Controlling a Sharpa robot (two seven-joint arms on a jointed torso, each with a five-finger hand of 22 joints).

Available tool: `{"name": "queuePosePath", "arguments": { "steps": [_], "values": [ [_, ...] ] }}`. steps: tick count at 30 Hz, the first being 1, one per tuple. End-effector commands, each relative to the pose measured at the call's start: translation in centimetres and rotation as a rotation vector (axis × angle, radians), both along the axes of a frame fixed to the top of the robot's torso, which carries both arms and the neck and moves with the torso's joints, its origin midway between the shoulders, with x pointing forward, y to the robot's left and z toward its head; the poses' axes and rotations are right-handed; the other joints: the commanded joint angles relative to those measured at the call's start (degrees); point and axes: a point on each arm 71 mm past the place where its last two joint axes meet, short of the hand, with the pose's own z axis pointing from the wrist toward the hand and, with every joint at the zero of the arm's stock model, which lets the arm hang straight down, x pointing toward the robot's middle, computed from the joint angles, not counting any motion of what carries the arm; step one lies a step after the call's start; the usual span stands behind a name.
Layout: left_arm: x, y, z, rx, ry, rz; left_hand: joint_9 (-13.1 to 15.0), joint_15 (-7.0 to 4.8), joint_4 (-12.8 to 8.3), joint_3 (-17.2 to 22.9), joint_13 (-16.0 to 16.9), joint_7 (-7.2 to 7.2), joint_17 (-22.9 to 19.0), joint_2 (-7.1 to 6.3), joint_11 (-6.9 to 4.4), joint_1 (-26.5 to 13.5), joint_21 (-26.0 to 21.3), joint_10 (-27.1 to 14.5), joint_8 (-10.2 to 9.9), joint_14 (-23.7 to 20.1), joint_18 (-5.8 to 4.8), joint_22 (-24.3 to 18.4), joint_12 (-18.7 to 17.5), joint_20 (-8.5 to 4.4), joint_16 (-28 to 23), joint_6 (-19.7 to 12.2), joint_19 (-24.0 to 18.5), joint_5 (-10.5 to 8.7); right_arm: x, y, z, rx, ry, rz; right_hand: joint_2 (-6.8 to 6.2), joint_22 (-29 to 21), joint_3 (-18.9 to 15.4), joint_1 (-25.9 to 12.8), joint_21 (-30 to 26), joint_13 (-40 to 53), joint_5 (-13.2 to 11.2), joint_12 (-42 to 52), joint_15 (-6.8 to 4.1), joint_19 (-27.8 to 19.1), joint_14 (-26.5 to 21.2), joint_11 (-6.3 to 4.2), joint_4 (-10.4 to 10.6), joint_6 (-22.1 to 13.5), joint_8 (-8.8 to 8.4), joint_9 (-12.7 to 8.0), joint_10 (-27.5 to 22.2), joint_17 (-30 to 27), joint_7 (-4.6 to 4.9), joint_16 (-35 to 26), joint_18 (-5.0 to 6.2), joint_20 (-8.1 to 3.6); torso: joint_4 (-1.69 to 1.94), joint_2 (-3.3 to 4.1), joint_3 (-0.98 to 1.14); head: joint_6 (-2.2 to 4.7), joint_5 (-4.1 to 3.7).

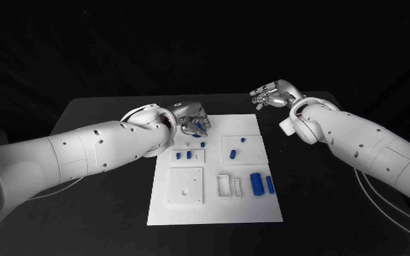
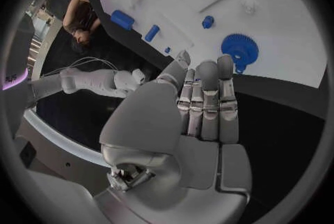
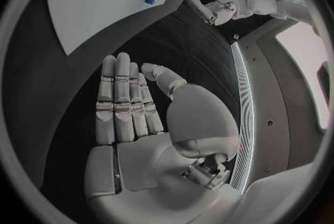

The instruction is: Assemble the parts on the task board

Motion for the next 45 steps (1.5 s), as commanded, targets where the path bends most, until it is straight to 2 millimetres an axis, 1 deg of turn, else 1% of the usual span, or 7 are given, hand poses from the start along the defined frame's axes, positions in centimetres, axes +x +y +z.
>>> {"name": "queuePosePath", "arguments": {
  "steps": [1,17,19,25,27,34,45],
  "values": [
    [-0.4,-0.6,-0.6,0.089,-0.053,-0.1,-0.12,0.33,-0.25,-0.24,-0.06,-0.44,-0.12,-0.87,0.11,-0.15,-0.46,-1.23,-0.17,-0.22,0.66,1.01,-0.29,0.21,0.3,-0.58,-0.09,0.2,0.0,0.2,0.2,0.015,-0.017,0.003,0.47,-2.34,-0.7,-0.13,0.56,0.01,0.01,-1.77,0.06,0.29,0.75,0.0,-0.04,-0.13,-0.21,-0.06,1.04,-0.62,0.24,-0.6,-0.64,-0.08,0.05,0.0,0.02,-0.09,-0.16],
    [-0.8,-0.3,-2.7,0.179,-0.045,-0.115,-0.21,1.49,2.23,0.13,-0.03,0.72,-1.08,-2.21,1.49,0.19,-2.14,-4.88,-0.15,-0.33,1.6,1.02,-0.31,1.23,0.38,-2.24,0.78,2.19,-0.1,0.5,0.3,0.024,-0.023,0.01,0.43,-4.2,-0.54,-0.02,1.24,-0.12,0.01,-3.55,0.24,-0.36,0.49,0.3,-0.05,-0.06,-0.2,-0.06,1.06,-1.2,0.35,-1.08,-0.77,0.03,0.03,-0.06,0.04,-0.33,-0.49],
    [-0.8,-0.3,-2.8,0.182,-0.042,-0.113,-0.27,1.6,2.4,0.29,-0.04,0.93,-1.16,-2.28,1.64,0.22,-2.19,-5.24,-0.15,-0.27,1.77,1.06,-0.31,1.33,0.37,-2.93,0.89,3.5,-0.1,0.5,0.3,0.025,-0.022,0.01,0.43,-4.2,-0.54,-0.02,1.24,-0.12,0.01,-3.55,0.24,-0.36,0.49,0.3,-0.05,-0.06,-0.2,-0.06,1.06,-1.2,0.35,-1.08,-0.77,0.03,-0.01,-0.01,0.03,-0.29,-0.45],
    [-0.7,-0.2,-3.2,0.202,-0.032,-0.104,-0.39,1.7,2.55,1.51,-0.08,1.61,-1.31,-1.98,1.89,0.95,-2.14,-6.03,-0.16,-0.13,2.25,1.24,-0.32,1.52,0.55,-4.36,1.09,4.99,-0.1,0.6,0.4,0.026,-0.022,0.013,0.35,-4.49,-0.44,-0.08,1.65,-0.11,0.08,-4.11,0.25,-0.53,0.58,0.32,-0.06,-0.1,-0.19,-0.05,1.34,-1.47,0.36,-1.11,-0.74,0.06,-0.03,-0.01,0.09,-0.44,-0.64],
    [-0.7,0.0,-3.3,0.207,-0.028,-0.099,-0.32,1.2,2.0,3.38,-0.11,1.94,-1.27,-1.09,1.5,1.81,-1.65,-4.47,-0.03,-0.08,2.44,1.48,-0.32,1.2,0.72,-3.6,1.07,8.25,-0.1,0.7,0.4,0.027,-0.021,0.016,0.35,-4.53,-0.4,-0.02,1.7,-0.11,0.16,-4.15,0.24,-0.55,0.57,0.33,-0.08,-0.09,-0.19,-0.05,1.35,-1.5,0.37,-1.12,-0.74,0.06,-0.07,0.06,0.1,-0.37,-0.65],
    [-0.5,0.2,-3.8,0.218,-0.019,-0.089,-0.37,0.84,0.47,10.83,-0.12,1.68,-1.07,-2.18,1.25,-0.39,3.01,-3.75,-0.18,0.01,2.24,1.49,-0.35,0.6,1.22,-2.58,-0.66,8.15,-0.2,1.0,0.4,0.03,-0.021,0.025,0.01,-4.39,0.48,0.06,2.36,-0.1,0.92,-4.41,0.26,-0.95,0.56,0.38,0.04,-0.1,-0.2,-0.06,1.45,-1.75,0.4,-1.17,-0.78,0.03,-0.27,0.31,0.27,-0.46,-0.46],
    [-0.5,0.4,-3.9,0.216,-0.02,-0.081,-0.31,0.7,0.76,12.3,-0.1,1.4,-1.03,-1.91,0.7,-1.38,5.93,-1.83,-0.13,0.09,2.17,1.31,-0.33,0.49,1.33,-1.44,-1.94,8.09,-0.2,1.4,0.5,0.035,-0.018,0.034,0.32,-5.03,-0.51,-0.29,2.59,-0.11,0.94,-4.54,0.3,-1.06,0.52,0.36,-0.03,-0.15,-0.18,-0.05,1.42,-1.82,0.37,-1.09,-0.73,0.12,-0.24,0.34,0.32,-0.58,-0.84]
  ]
}}
